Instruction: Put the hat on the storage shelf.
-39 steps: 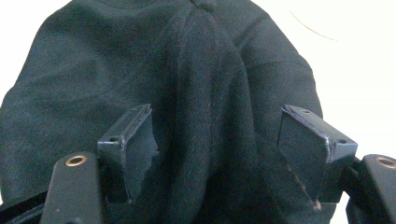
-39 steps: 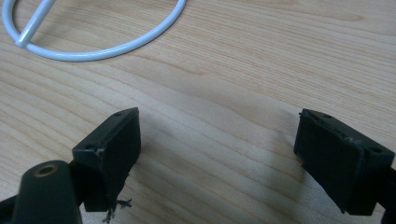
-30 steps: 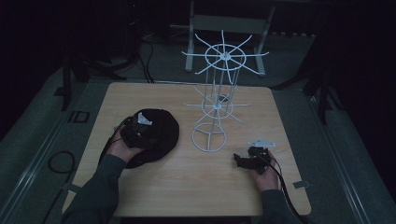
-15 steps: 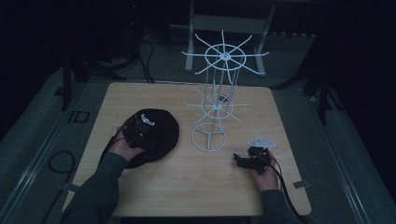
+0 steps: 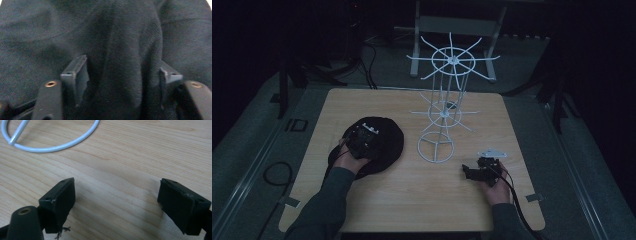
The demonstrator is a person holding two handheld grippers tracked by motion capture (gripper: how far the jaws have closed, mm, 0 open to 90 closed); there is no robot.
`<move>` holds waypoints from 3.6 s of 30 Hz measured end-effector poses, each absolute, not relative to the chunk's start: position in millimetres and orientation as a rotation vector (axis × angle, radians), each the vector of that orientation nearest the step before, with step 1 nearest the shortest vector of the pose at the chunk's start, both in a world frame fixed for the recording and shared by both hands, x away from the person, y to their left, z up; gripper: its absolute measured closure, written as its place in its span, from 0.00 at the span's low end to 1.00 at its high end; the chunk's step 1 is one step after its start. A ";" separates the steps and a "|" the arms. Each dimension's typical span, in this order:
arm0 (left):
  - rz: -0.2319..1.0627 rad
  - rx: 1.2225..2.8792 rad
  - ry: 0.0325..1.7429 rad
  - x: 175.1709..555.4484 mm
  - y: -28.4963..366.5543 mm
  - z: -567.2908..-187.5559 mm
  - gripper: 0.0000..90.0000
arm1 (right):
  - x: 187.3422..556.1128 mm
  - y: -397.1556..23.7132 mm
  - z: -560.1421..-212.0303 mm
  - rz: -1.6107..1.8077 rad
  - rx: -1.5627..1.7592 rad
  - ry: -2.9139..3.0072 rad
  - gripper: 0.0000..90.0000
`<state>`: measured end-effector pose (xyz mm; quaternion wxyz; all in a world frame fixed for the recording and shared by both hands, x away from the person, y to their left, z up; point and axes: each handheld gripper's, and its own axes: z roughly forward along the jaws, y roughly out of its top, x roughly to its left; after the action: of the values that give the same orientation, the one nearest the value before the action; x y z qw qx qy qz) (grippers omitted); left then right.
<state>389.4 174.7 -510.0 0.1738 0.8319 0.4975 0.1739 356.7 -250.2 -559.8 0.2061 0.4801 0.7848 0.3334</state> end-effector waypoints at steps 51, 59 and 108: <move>0.567 1.916 1.287 361.8 215.2 -432.0 0.93 | 356.8 -250.3 -559.9 0.929 1.335 2.187 0.16; 0.564 1.864 1.269 359.3 219.3 -420.7 0.93 | 356.7 -250.3 -559.8 0.928 1.337 2.187 0.16; 0.558 1.710 0.994 377.5 232.4 -346.7 0.93 | 356.8 -250.2 -559.8 0.930 1.337 2.185 0.16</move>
<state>377.5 232.4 -346.7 0.5168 0.7122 0.4141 0.2326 356.8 -250.2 -559.8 0.2064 0.4801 0.7845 0.3339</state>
